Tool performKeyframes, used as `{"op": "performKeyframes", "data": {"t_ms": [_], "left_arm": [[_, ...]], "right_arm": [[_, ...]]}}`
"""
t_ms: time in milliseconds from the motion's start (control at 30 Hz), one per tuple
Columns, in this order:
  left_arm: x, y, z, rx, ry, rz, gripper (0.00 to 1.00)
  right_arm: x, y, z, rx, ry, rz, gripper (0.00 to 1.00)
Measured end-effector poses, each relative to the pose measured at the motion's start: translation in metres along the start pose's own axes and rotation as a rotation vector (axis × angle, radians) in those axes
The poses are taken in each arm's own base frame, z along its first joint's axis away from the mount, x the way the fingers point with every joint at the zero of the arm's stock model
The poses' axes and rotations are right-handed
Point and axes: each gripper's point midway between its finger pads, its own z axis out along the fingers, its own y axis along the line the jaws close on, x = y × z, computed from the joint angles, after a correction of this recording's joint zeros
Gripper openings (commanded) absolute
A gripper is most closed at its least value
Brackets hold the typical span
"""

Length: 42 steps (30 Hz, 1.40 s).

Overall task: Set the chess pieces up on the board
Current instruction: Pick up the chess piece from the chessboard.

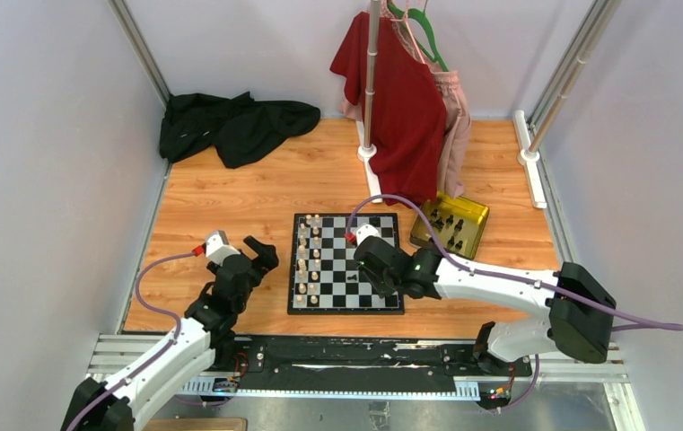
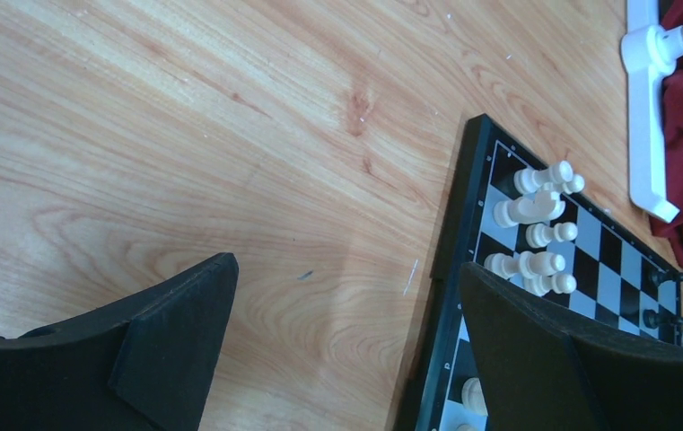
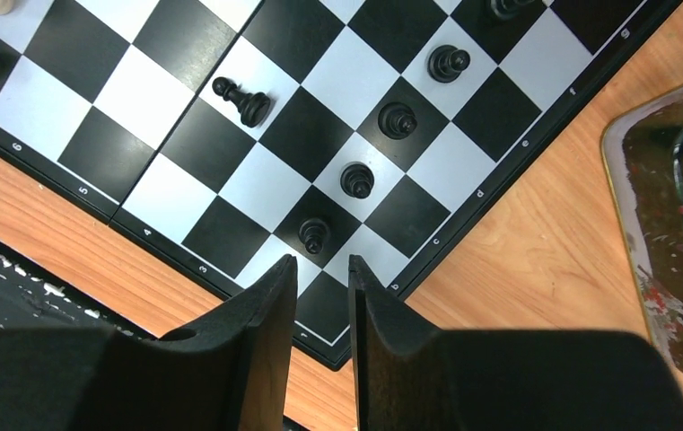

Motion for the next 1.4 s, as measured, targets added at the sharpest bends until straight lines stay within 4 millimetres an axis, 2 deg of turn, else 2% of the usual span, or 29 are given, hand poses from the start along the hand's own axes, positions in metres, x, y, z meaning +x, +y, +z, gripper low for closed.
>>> {"op": "performKeyframes", "data": {"t_ms": [267,300,400,600,700,833,967,1400], "left_arm": [[-0.005,0.002,-0.006,-0.01,-0.006,0.002,1.0],[-0.003,0.006,-0.007,-0.021,0.004,0.011,1.0],[-0.003,0.007,-0.008,-0.021,0.005,0.011,1.0],[-0.004,0.007,-0.01,-0.016,0.001,0.006,1.0],[-0.006,0.005,-0.011,-0.007,-0.005,0.0,1.0],[-0.007,0.004,-0.012,-0.002,-0.006,-0.002,1.0],[-0.006,0.004,-0.012,-0.001,-0.005,-0.003,1.0],[-0.006,0.004,-0.012,0.0,-0.005,-0.006,1.0]], "right_arm": [[-0.014,0.001,-0.013,-0.031,-0.023,-0.104,0.31],[-0.026,0.005,-0.019,-0.06,-0.044,-0.158,0.31],[-0.031,0.008,-0.023,-0.088,-0.035,-0.227,0.31],[-0.056,0.03,-0.015,-0.184,0.008,-0.431,0.32],[-0.054,0.036,0.0,-0.209,0.068,-0.515,0.33],[-0.039,0.04,0.017,-0.244,0.154,-0.593,0.33],[-0.032,0.044,0.021,-0.282,0.186,-0.632,0.33],[-0.034,0.057,0.031,-0.349,0.194,-0.68,0.32]]}}
